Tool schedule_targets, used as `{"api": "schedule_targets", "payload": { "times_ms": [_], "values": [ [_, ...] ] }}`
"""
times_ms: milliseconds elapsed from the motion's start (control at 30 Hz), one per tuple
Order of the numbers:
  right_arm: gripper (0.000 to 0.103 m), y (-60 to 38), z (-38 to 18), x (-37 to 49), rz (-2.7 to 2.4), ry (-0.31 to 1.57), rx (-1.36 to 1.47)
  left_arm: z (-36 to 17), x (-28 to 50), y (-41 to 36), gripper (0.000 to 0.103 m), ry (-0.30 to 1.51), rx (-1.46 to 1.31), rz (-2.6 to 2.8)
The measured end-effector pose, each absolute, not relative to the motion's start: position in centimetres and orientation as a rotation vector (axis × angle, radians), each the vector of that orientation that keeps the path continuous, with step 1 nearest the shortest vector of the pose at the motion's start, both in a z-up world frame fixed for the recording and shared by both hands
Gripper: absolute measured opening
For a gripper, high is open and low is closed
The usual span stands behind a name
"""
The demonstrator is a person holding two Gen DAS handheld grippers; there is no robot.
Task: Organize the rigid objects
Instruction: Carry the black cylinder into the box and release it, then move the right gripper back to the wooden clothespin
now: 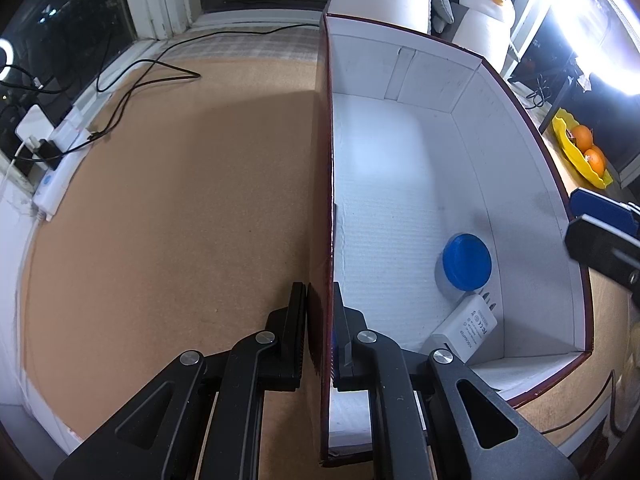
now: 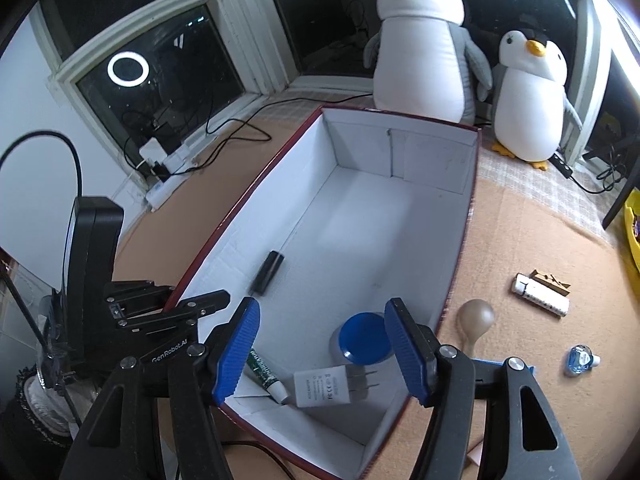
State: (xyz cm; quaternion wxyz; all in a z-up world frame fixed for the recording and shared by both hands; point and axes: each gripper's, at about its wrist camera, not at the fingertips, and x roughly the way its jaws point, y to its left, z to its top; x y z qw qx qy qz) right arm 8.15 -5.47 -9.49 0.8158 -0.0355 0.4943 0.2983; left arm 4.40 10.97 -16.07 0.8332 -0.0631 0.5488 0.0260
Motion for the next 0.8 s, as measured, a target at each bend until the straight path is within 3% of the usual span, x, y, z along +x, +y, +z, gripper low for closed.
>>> {"api": "schedule_targets", "payload": {
  "times_ms": [500, 767, 800],
  "values": [
    [0.061, -16.0, -8.4, 11.6, 0.509, 0.98, -0.044, -15.9, 4.4, 10.8, 0.008, 1.174, -0.128, 0.074],
    [0.06, -21.1, -10.9, 15.0, 0.429, 1.031, -0.155, -15.8, 4.4, 10.6, 0.008, 1.186, -0.119, 0.094],
    [0.057, -21.4, -11.4, 15.5, 0.42, 1.04, -0.179, -15.8, 4.4, 10.6, 0.008, 1.188, -0.12, 0.096]
  ]
}}
